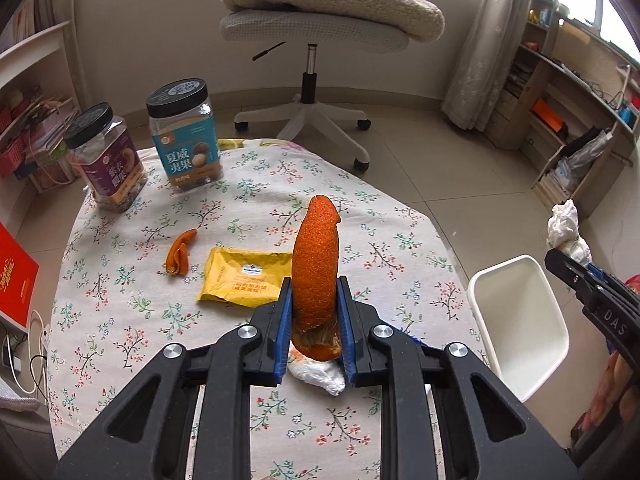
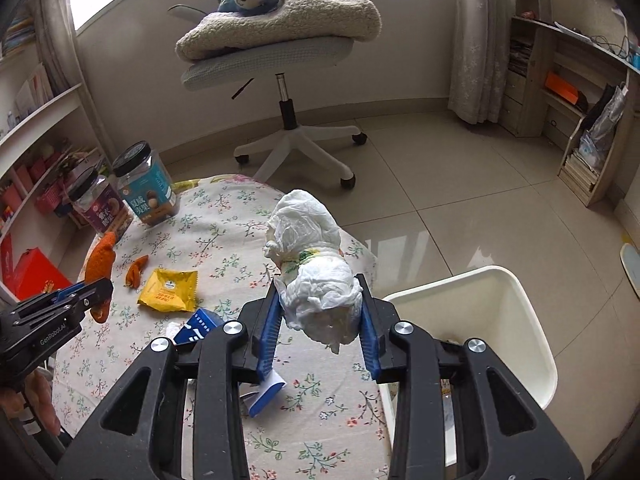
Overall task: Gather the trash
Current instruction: 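Carry peel and tissue to the bin while the right tool releases the tissue inside, then open the left tool to drop the orange peel into the bin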
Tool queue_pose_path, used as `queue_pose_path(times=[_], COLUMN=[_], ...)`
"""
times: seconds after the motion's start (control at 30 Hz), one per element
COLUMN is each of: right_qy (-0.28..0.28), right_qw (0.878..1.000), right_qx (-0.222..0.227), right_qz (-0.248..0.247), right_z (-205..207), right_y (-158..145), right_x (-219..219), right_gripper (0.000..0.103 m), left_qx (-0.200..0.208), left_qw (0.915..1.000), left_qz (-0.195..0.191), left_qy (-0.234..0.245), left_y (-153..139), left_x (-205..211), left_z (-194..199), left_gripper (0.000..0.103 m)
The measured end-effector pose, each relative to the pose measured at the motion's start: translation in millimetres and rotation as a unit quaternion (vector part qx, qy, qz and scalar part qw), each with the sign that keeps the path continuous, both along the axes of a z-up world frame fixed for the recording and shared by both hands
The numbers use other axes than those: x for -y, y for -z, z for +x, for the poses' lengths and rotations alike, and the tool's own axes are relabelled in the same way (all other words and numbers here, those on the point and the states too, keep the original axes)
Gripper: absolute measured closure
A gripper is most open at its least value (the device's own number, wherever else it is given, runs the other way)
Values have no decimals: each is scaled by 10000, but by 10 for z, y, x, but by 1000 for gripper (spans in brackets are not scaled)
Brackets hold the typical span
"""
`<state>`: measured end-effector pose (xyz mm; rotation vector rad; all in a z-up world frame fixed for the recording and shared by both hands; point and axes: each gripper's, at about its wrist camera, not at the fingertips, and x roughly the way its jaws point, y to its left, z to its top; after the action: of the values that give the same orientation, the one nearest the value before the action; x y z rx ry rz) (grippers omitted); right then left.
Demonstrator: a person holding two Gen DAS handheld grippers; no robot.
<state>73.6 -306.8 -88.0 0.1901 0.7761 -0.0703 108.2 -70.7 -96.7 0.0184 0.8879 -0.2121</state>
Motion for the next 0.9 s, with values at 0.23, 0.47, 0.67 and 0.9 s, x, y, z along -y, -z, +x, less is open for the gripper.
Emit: queue_pose_path(times=[0.23, 0.47, 0.67, 0.9], right_qy=[809, 1419, 1941, 2465], right_qw=[9964, 9881, 9794, 9677], right_qx=[-28, -153, 57, -6], right_qz=[260, 581, 551, 525], right_z=[-146, -335, -594, -837], right_y=[3, 91, 41, 100], right_x=[637, 1185, 1515, 1876], right_gripper=[68, 47, 25, 15], left_qx=[42, 2, -24, -153], left_qw=[9991, 9965, 9917, 9831], left_qz=[14, -21, -104, -89], left_qy=[423, 841, 1284, 1823], left_y=[26, 59, 104, 267], left_x=[433, 911, 1422, 1998], left_z=[-56, -109, -210, -383], left_gripper=[82, 82, 82, 81])
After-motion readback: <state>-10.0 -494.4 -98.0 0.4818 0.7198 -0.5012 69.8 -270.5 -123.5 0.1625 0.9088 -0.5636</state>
